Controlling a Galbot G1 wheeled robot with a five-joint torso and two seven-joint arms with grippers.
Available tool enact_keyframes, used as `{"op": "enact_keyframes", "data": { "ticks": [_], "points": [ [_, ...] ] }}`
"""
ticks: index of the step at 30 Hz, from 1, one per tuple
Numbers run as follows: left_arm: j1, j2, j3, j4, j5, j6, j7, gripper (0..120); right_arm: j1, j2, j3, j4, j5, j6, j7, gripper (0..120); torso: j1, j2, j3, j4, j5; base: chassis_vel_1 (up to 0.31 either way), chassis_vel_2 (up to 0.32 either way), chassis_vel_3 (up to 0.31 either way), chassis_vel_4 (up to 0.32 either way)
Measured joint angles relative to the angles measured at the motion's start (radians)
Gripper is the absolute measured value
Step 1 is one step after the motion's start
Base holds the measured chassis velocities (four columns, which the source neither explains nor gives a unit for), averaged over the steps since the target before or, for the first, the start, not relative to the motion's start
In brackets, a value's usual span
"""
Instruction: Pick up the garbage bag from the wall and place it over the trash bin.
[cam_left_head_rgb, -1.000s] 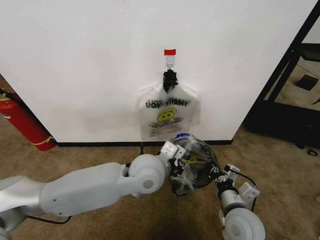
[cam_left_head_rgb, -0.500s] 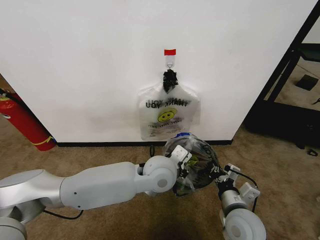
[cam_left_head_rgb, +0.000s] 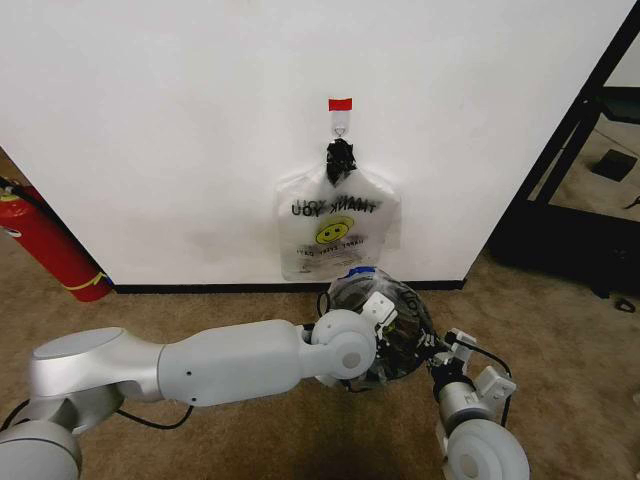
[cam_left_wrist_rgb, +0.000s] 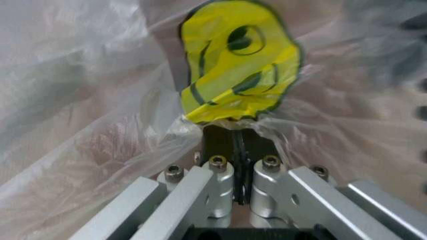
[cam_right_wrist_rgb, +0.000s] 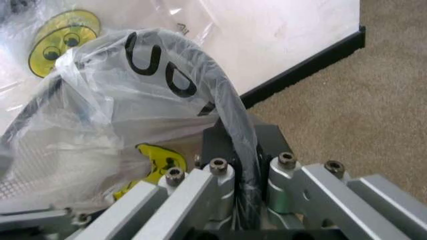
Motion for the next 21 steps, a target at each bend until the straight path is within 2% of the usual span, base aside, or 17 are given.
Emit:
{"op": "enact_keyframes", "data": {
  "ticks": [21],
  "points": [
    [0.016,-0.051,0.029,0.115,0.049,0.000,0.008,0,-0.003,0.002,-0.014,0.009,-0.010,0.001,-0.007,0,0.000,0.000,0.000,0.0000,0.0000,0.000,0.000,0.000,0.000]
  ]
}}
